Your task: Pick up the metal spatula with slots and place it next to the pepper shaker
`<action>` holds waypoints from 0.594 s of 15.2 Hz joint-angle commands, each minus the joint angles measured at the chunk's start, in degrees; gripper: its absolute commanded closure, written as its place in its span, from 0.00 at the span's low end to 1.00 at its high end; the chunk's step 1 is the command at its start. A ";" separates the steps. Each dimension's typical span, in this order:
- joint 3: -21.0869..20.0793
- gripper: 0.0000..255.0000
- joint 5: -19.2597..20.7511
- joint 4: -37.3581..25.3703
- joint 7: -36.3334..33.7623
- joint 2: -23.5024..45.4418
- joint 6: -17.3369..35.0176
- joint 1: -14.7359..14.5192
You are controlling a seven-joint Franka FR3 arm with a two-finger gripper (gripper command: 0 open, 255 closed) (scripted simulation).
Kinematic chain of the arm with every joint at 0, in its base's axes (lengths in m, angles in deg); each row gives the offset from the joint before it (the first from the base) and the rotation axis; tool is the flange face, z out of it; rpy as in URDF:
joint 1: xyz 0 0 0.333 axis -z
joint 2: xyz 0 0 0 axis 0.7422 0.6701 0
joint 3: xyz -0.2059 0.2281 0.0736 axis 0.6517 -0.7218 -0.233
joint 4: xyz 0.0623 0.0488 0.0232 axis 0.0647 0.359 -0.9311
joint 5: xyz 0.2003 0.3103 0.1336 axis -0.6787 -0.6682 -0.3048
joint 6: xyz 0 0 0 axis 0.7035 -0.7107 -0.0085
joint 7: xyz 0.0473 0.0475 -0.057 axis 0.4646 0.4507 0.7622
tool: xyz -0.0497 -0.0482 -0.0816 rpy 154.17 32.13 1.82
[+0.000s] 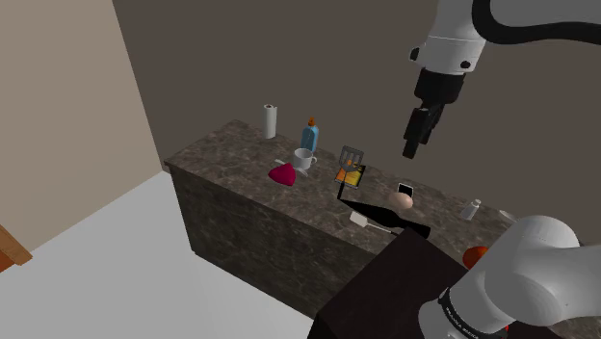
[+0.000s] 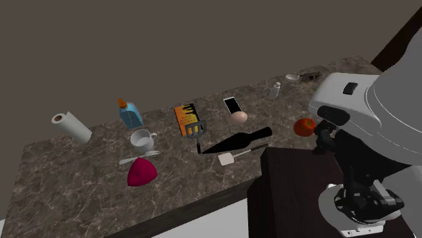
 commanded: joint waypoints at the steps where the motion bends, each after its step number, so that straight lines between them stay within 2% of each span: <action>1: 0.00 0.00 0.00 0.00 0.00 0.00 0.00 0.00; 9: 4.76 0.00 10.26 6.30 16.23 7.74 10.89 -1.30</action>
